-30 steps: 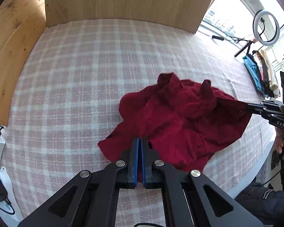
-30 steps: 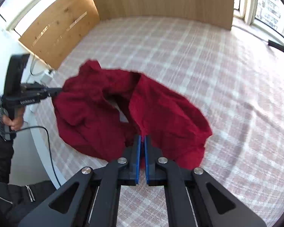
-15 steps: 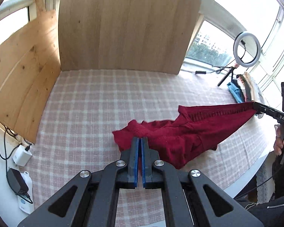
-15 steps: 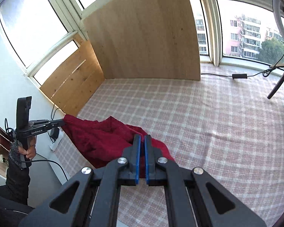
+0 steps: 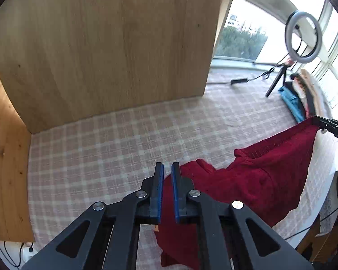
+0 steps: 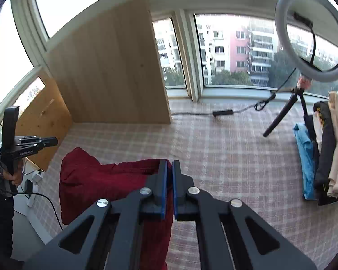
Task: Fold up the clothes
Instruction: 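Lift the sweatshirt with both grippers and shake it out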
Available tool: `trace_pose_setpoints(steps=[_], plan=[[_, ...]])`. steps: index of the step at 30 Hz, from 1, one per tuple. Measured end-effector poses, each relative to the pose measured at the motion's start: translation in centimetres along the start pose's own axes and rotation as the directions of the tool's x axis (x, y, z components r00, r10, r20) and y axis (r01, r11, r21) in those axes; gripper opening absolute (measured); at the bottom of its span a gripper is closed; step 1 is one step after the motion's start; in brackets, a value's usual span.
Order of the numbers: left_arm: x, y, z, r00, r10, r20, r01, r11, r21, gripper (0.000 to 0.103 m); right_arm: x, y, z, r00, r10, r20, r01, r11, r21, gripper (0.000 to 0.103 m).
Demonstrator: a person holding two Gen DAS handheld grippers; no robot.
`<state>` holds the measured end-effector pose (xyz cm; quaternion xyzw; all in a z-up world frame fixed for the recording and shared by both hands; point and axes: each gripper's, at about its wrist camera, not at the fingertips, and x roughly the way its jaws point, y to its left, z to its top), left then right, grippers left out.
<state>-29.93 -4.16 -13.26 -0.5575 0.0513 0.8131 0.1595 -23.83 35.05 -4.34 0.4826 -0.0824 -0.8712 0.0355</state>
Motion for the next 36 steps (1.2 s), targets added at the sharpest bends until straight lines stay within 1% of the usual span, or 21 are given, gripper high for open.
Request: trace_pose_setpoints(steps=[1, 2, 3, 5, 6, 7, 8, 10, 11, 14, 17, 18, 20, 23, 25, 30, 32, 33, 34, 35, 36], plan=[[1.1, 0.0, -0.5, 1.000, -0.014, -0.023, 0.013, 1.000, -0.008, 0.008, 2.3, -1.4, -0.4, 0.997, -0.049, -0.063, 0.051, 0.998, 0.037, 0.005], [1.3, 0.1, -1.6, 0.999, -0.036, -0.031, 0.036, 0.999, -0.002, 0.008, 3.9, -2.5, -1.0, 0.992, -0.063, -0.109, 0.070, 0.996, 0.063, 0.005], [1.5, 0.1, -2.7, 0.998, -0.060, -0.037, 0.060, 0.998, 0.006, 0.010, 4.7, -3.4, -2.0, 0.990, -0.041, -0.132, 0.052, 0.995, 0.081, 0.005], [1.0, 0.3, -5.6, 0.998, -0.049, -0.048, 0.050, 0.998, 0.036, 0.018, 4.8, -4.0, -4.2, 0.988, 0.016, -0.155, -0.003, 0.997, 0.080, 0.011], [0.7, 0.4, -7.0, 0.997, -0.046, -0.060, 0.048, 0.998, 0.038, 0.023, 4.7, -4.0, -5.5, 0.985, 0.030, -0.171, -0.016, 0.997, 0.081, 0.025], [0.5, 0.8, -8.6, 0.995, -0.062, -0.077, 0.063, 0.998, 0.020, 0.024, 4.5, -3.9, -6.8, 0.981, 0.041, -0.188, -0.026, 0.996, 0.082, 0.039], [0.5, 1.3, -10.2, 0.992, -0.082, -0.095, 0.082, 0.997, -0.001, 0.024, 4.3, -3.9, -8.1, 0.977, 0.053, -0.204, -0.036, 0.996, 0.084, 0.042], [0.8, 2.0, -13.0, 0.985, -0.110, -0.134, 0.106, 0.994, -0.034, 0.024, 4.0, -3.7, -10.7, 0.968, 0.088, -0.234, -0.066, 0.993, 0.101, 0.042], [1.3, 2.1, -14.1, 0.981, -0.115, -0.157, 0.110, 0.993, -0.044, 0.024, 3.9, -3.5, -12.0, 0.962, 0.115, -0.247, -0.087, 0.989, 0.119, 0.042], [2.9, 2.3, -16.7, 0.969, -0.136, -0.206, 0.123, 0.990, -0.074, 0.024, 4.5, -2.6, -14.5, 0.948, 0.149, -0.281, -0.114, 0.984, 0.138, 0.042], [4.0, 2.6, -17.4, 0.962, -0.191, -0.196, 0.169, 0.978, -0.127, 0.024, 5.4, -1.8, -15.8, 0.934, 0.187, -0.305, -0.146, 0.977, 0.153, 0.042], [4.3, 2.7, -17.4, 0.961, -0.196, -0.197, 0.172, 0.976, -0.133, 0.025, 5.7, -1.6, -16.1, 0.930, 0.192, -0.313, -0.148, 0.976, 0.158, 0.042], [4.9, 2.7, -17.5, 0.958, -0.204, -0.202, 0.177, 0.974, -0.143, 0.025, 5.9, -1.4, -16.4, 0.930, 0.193, -0.314, -0.149, 0.976, 0.158, 0.043], [5.2, 2.6, -17.7, 0.953, -0.222, -0.208, 0.190, 0.968, -0.166, 0.025, 5.7, -1.4, -16.6, 0.932, 0.201, -0.303, -0.155, 0.973, 0.169, 0.047], [5.2, 2.3, -17.9, 0.953, -0.221, -0.206, 0.188, 0.968, -0.166, 0.030, 5.6, -1.3, -16.6, 0.933, 0.203, -0.296, -0.156, 0.972, 0.175, 0.048], [5.4, 1.1, -17.9, 0.956, -0.195, -0.217, 0.165, 0.975, -0.149, 0.030, 6.5, -1.1, -17.1, 0.932, 0.189, -0.310, -0.140, 0.975, 0.175, 0.048], [5.5, 0.5, -17.9, 0.958, -0.182, -0.220, 0.153, 0.978, -0.143, 0.019, 6.5, -1.0, -17.2, 0.933, 0.189, -0.307, -0.142, 0.975, 0.170, 0.048], [5.5, 0.3, -18.0, 0.961, -0.166, -0.221, 0.137, 0.981, -0.139, 0.010, 6.4, -1.0, -17.2, 0.932, 0.192, -0.307, -0.144, 0.975, 0.171, 0.048], [5.4, 0.1, -18.0, 0.963, -0.156, -0.219, 0.129, 0.983, -0.132, 0.007, 6.3, -1.0, -17.3, 0.933, 0.190, -0.304, -0.143, 0.975, 0.170, 0.048], [5.2, -0.1, -18.0, 0.964, -0.162, -0.211, 0.136, 0.982, -0.134, 0.006, 6.2, -0.9, -17.4, 0.934, 0.186, -0.304, -0.139, 0.976, 0.168, 0.046], [5.0, -0.2, -18.0, 0.965, -0.171, -0.201, 0.145, 0.980, -0.137, 0.006, 6.2, -0.7, -17.4, 0.931, 0.188, -0.313, -0.143, 0.976, 0.162, 0.035]])
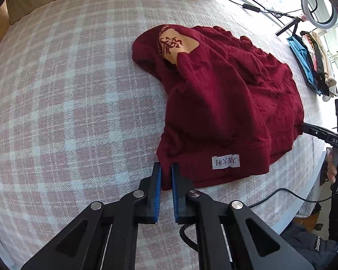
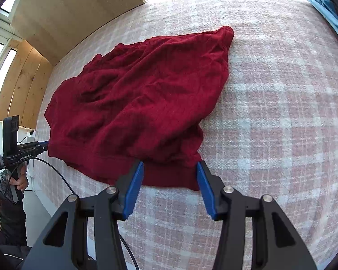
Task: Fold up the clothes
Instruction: 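Lift the sweatshirt with both grippers and shake it out, then lay the sweatshirt flat on the mat with both grippers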
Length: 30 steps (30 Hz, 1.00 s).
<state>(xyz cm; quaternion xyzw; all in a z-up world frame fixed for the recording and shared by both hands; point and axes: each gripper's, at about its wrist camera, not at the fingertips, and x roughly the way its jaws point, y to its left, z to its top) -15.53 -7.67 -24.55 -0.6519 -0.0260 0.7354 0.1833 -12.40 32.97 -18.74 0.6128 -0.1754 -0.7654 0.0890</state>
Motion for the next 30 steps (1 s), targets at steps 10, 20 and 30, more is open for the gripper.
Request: trace_pose_setpoints(steps=[10, 20, 30], plan=[[-7.4, -0.6, -3.2, 0.980, -0.163, 0.112, 0.171, 0.983, -0.067, 0.005, -6.4, -0.7, 0.3, 0.982, 0.173, 0.081, -0.177, 0.983, 0.054, 0.005], [-5.4, 1.6, -5.8, 0.982, -0.188, 0.022, 0.188, 0.957, -0.223, 0.005, -6.1, -5.3, -4.2, 0.991, 0.136, 0.003, -0.134, 0.974, 0.182, 0.003], [-6.7, -0.5, -3.9, 0.995, -0.095, 0.021, 0.097, 0.987, -0.131, 0.005, -5.2, -3.6, -2.6, 0.997, 0.075, -0.034, -0.073, 0.995, 0.072, 0.049]])
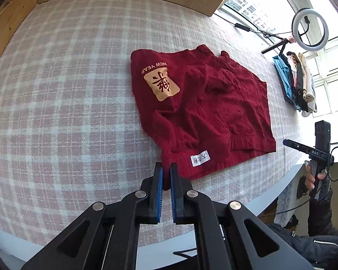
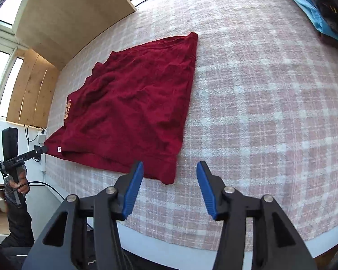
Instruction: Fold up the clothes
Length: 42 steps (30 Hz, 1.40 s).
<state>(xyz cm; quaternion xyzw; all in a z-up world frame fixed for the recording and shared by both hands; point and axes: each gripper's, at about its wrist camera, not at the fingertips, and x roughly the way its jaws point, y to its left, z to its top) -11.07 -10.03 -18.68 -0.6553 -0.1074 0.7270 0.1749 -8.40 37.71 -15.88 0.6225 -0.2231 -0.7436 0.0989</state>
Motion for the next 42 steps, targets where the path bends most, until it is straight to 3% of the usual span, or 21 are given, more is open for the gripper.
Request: trace_pose_setpoints(steps=[6, 8, 11, 15, 18, 21, 24, 27, 30, 36, 39, 42], plan=[[0.5, 0.2, -0.3, 1.000, 0.005, -0.012, -0.005, 1.000, -0.013, 0.005, 3.8, 1.6, -1.1, 0.996, -0.012, -0.093, 0.006, 0.998, -0.062, 0.047], [0.5, 0.2, -0.3, 1.000, 0.003, -0.010, -0.003, 1.000, -0.018, 0.005, 4.1, 2.0, -1.1, 0.996, 0.012, -0.092, -0.019, 0.997, -0.074, 0.007], [-0.5, 0.3, 1.1, 1.000, -0.012, 0.015, 0.013, 1.000, -0.027, 0.005, 3.2, 1.6, 0.3, 0.990, 0.117, -0.083, -0.118, 0.993, -0.018, 0.005], [-4.2, -0.9, 6.9, 0.996, 0.003, 0.090, -0.005, 1.000, 0.020, 0.005, -2.0, 2.9, 5.5, 0.979, 0.200, 0.031, -0.199, 0.980, -0.032, 0.004], [-8.5, -3.1, 13.1, 0.984, 0.021, 0.177, -0.034, 0.997, 0.073, 0.005, -7.6, 5.5, 11.5, 0.972, 0.173, 0.159, -0.158, 0.982, -0.106, 0.004], [-13.4, -5.5, 17.9, 0.963, 0.004, 0.270, -0.034, 0.994, 0.105, 0.005, -12.5, 8.7, 17.5, 0.949, 0.166, 0.268, -0.132, 0.981, -0.141, 0.004], [-16.1, -6.7, 18.6, 0.950, -0.007, 0.312, -0.038, 0.990, 0.138, 0.005, -17.4, 10.0, 20.2, 0.922, 0.161, 0.353, -0.110, 0.981, -0.161, 0.004], [-17.6, -7.2, 18.0, 0.945, -0.019, 0.327, -0.039, 0.985, 0.168, 0.006, -19.7, 9.3, 19.5, 0.909, 0.158, 0.386, -0.103, 0.982, -0.159, 0.004], [-15.1, -5.9, 15.8, 0.965, -0.010, 0.262, -0.035, 0.985, 0.166, 0.006, -18.3, 6.9, 16.8, 0.929, 0.149, 0.339, -0.117, 0.987, -0.113, 0.004], [-4.4, -2.6, 7.1, 0.999, 0.016, 0.045, -0.022, 0.991, 0.135, 0.006, -9.0, 0.1, 7.1, 0.980, 0.129, 0.153, -0.137, 0.990, 0.041, 0.004], [2.9, -0.6, 2.3, 0.990, 0.007, -0.142, 0.005, 0.996, 0.085, 0.008, -2.2, -4.3, 1.7, 0.995, 0.096, 0.028, -0.099, 0.983, 0.154, 0.004], [5.9, 1.4, -0.9, 0.966, 0.031, -0.257, -0.024, 0.999, 0.031, 0.005, 2.2, -6.4, -1.7, 0.992, -0.014, -0.122, 0.034, 0.987, 0.159, 0.005]])
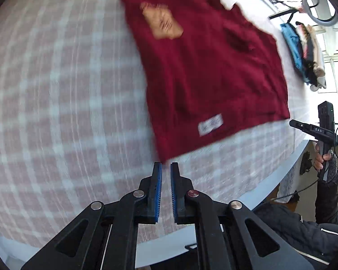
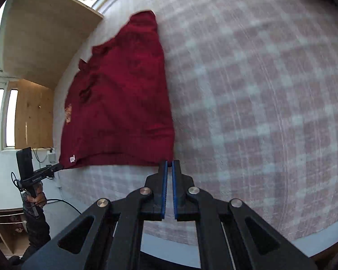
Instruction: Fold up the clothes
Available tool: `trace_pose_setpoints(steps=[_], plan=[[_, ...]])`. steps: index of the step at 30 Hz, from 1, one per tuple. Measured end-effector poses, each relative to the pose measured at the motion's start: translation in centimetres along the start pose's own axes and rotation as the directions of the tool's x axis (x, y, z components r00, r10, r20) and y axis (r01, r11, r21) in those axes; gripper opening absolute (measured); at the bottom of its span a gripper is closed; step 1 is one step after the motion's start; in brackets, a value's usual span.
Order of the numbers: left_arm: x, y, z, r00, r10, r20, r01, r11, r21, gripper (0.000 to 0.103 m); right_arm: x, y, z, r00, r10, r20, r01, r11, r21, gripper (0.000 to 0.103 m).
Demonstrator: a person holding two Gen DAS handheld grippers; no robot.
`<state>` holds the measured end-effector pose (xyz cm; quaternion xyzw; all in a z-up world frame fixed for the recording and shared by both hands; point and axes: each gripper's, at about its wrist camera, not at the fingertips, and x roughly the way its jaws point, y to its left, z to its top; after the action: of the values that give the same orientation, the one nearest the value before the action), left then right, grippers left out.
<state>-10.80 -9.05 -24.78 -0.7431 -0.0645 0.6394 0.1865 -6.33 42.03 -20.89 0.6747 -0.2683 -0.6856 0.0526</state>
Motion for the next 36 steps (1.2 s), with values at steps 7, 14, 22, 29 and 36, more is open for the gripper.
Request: trace_pose_setpoints(steps=[7, 14, 22, 29, 36], plan=[[-8.5, -0.2, 4.0, 0.970, 0.066, 0.235, -0.072, 0.997, 0.015, 0.012, -6.1, 4.7, 3.6, 0.979, -0.003, 0.203, 0.040, 0.983, -0.180, 0.056], [-7.5, -7.0, 17.2, 0.943, 0.026, 0.332, -0.077, 0.987, 0.143, 0.026, -4.4, 9.8, 15.4, 0.934, -0.023, 0.357, 0.127, 0.954, -0.270, 0.059], [-2.2, -9.0, 23.1, 0.961, 0.073, 0.266, -0.118, 0.981, 0.157, 0.026, -0.6, 8.7, 20.3, 0.961, -0.035, 0.275, 0.109, 0.961, -0.256, 0.059], [-4.8, -5.1, 21.1, 0.940, 0.158, 0.303, -0.198, 0.975, 0.105, 0.026, 1.4, 8.8, 19.5, 0.979, -0.024, 0.204, 0.088, 0.945, -0.314, 0.004], [-4.2, 0.8, 18.4, 0.954, 0.154, 0.258, -0.156, 0.988, -0.012, 0.027, -0.5, 9.0, 19.6, 0.958, -0.102, 0.270, 0.183, 0.938, -0.296, 0.024]])
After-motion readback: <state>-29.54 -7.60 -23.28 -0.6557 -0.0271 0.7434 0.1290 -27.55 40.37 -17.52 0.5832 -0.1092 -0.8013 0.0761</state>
